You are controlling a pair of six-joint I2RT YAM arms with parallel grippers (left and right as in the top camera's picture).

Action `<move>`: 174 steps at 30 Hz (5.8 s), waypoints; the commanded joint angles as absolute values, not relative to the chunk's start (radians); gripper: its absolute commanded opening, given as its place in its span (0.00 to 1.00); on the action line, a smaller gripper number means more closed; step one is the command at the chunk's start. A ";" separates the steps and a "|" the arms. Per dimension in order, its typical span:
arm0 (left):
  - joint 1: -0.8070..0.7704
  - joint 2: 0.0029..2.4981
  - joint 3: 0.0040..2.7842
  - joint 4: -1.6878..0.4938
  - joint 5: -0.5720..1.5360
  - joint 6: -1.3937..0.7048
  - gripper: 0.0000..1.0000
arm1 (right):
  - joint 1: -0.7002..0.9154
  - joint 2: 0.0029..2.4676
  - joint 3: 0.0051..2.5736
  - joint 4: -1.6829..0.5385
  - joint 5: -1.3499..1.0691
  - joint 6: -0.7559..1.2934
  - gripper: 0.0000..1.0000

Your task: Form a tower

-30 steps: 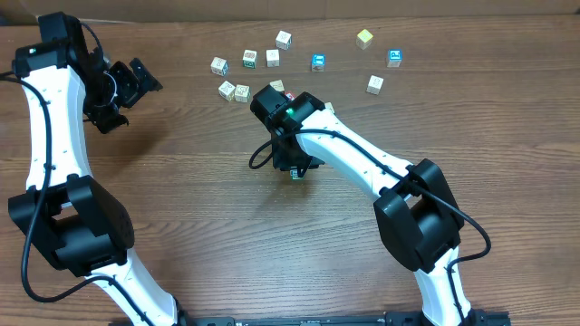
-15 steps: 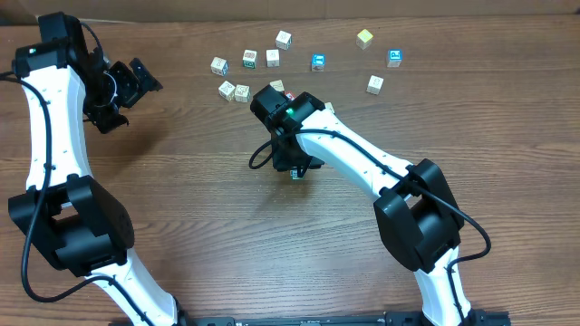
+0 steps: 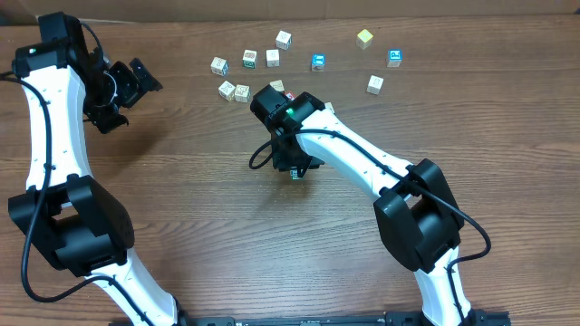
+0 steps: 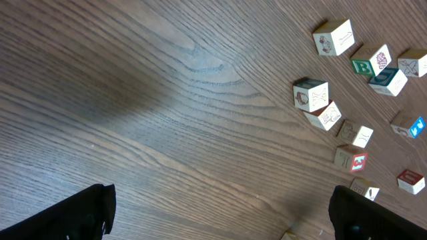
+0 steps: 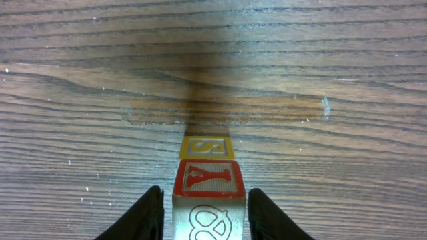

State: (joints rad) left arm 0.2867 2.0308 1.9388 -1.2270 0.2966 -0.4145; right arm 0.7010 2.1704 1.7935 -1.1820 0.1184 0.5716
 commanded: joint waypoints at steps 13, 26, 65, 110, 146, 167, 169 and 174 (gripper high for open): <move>0.281 2.027 1.953 -1.226 0.304 -0.396 0.99 | 0.698 2.167 1.822 -1.180 0.119 0.541 0.35; 0.281 2.027 1.953 -1.226 0.304 -0.396 1.00 | 0.698 2.167 1.822 -1.177 0.119 0.540 0.35; 0.281 2.027 1.953 -1.226 0.304 -0.396 1.00 | 0.352 2.207 2.097 -0.983 0.072 0.223 0.33; 0.281 2.027 1.953 -1.225 0.304 -0.396 0.99 | 0.332 2.388 2.194 -1.271 -0.038 0.208 0.04; 0.281 2.027 1.953 -1.225 0.304 -0.396 0.99 | 0.331 2.425 2.159 -1.221 -0.086 0.209 0.04; 0.281 2.027 1.953 -1.225 0.304 -0.396 1.00 | 0.294 2.427 2.211 -1.280 -0.189 0.189 0.04; 0.281 2.027 1.953 -1.225 0.304 -0.396 1.00 | 0.294 2.430 2.210 -1.277 -0.243 0.149 0.05; 0.281 2.027 1.953 -1.225 0.304 -0.396 1.00 | 0.299 2.431 2.198 -1.255 -0.256 0.148 0.04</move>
State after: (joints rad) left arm 0.2867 2.0308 1.9388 -1.2266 0.2966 -0.4145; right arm 0.2962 2.4378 2.1784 -1.2663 -0.2104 0.1692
